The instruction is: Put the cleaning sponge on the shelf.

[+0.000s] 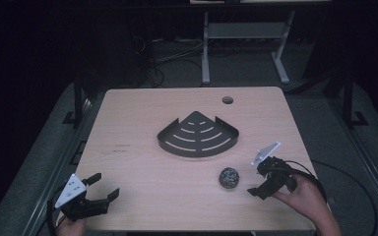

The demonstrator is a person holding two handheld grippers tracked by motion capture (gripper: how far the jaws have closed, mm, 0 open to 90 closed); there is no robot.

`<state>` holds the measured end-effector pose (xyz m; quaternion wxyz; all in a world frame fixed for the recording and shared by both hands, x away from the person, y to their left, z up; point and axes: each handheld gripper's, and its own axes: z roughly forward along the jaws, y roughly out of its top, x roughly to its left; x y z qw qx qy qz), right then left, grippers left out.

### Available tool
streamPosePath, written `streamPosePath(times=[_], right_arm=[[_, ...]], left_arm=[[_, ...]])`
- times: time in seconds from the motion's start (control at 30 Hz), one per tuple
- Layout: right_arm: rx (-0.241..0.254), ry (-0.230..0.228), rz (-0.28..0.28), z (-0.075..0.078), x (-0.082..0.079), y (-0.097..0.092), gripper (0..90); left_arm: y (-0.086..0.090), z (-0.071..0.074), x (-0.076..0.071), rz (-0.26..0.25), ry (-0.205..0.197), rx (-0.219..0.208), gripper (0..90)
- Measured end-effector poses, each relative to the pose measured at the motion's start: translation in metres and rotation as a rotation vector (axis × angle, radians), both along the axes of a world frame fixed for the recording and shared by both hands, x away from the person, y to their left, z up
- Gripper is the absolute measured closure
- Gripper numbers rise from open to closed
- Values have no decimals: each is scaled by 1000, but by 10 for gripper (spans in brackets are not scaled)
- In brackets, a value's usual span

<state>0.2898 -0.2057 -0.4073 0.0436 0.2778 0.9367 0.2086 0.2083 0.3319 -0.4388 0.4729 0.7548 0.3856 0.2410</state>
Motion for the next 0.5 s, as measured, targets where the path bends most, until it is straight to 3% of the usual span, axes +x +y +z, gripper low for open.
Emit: streamPosePath(times=[0.5], right_arm=[[-19,7,32,2,9,12,151]], left_arm=[[0,0,0,18,3,-5,133]])
